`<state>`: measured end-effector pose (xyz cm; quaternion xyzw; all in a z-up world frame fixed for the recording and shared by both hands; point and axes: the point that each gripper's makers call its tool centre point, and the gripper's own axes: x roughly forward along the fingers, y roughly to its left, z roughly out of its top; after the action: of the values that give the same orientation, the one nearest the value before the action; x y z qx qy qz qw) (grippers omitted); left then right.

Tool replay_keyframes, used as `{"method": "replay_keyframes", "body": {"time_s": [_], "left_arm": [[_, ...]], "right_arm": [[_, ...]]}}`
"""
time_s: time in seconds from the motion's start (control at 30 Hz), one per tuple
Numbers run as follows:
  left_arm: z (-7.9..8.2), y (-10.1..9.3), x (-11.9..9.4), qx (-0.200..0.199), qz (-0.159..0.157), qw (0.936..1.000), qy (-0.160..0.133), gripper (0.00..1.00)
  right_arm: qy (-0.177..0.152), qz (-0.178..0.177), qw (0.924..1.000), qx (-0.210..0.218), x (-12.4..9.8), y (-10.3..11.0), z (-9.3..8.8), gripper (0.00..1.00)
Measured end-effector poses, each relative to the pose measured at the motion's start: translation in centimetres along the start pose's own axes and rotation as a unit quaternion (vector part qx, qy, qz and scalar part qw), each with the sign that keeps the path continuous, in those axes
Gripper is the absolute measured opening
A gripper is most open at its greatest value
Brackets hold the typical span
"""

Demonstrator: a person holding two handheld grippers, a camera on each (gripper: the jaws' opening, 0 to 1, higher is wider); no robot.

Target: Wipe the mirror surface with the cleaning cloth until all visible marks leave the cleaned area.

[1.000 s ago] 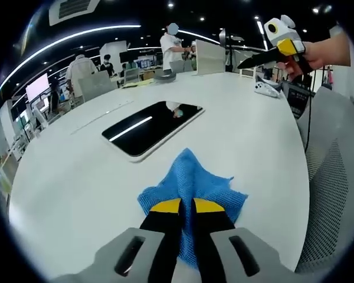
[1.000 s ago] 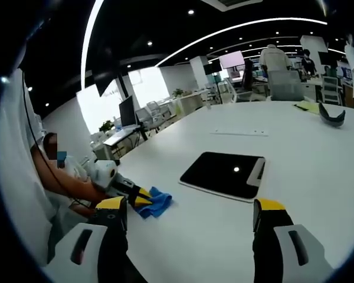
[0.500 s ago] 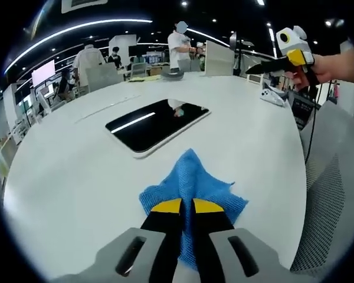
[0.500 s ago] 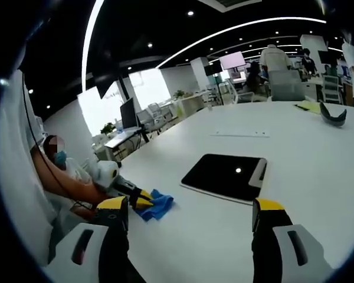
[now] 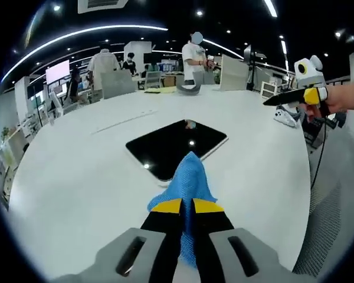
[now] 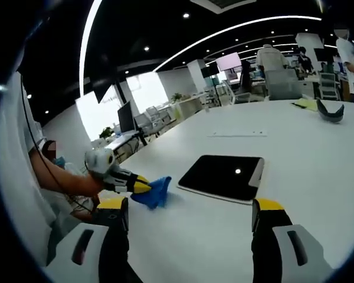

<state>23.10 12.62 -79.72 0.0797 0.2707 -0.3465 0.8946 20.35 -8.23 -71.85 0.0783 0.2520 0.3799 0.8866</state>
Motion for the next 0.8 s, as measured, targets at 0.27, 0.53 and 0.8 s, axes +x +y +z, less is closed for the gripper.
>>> {"method": "replay_keyframes", "body": {"time_s": [0.27, 0.53, 0.8], "left_arm": [[2.0, 1.4, 1.4, 0.006, 0.005, 0.9999, -0.007, 0.03], [2.3, 2.3, 3.7, 0.01, -0.001, 1.0, 0.001, 0.03], [2.8, 2.9, 5.7, 0.006, -0.001, 1.0, 0.007, 0.03]], "right_arm": [[-0.003, -0.006, 1.0, 0.007, -0.3, -0.3, -0.2, 0.85], [-0.001, -0.013, 0.9998, 0.014, -0.4, -0.8, -0.5, 0.85], [0.002, -0.021, 0.9995, 0.023, -0.7, -1.5, -0.8, 0.85]]}}
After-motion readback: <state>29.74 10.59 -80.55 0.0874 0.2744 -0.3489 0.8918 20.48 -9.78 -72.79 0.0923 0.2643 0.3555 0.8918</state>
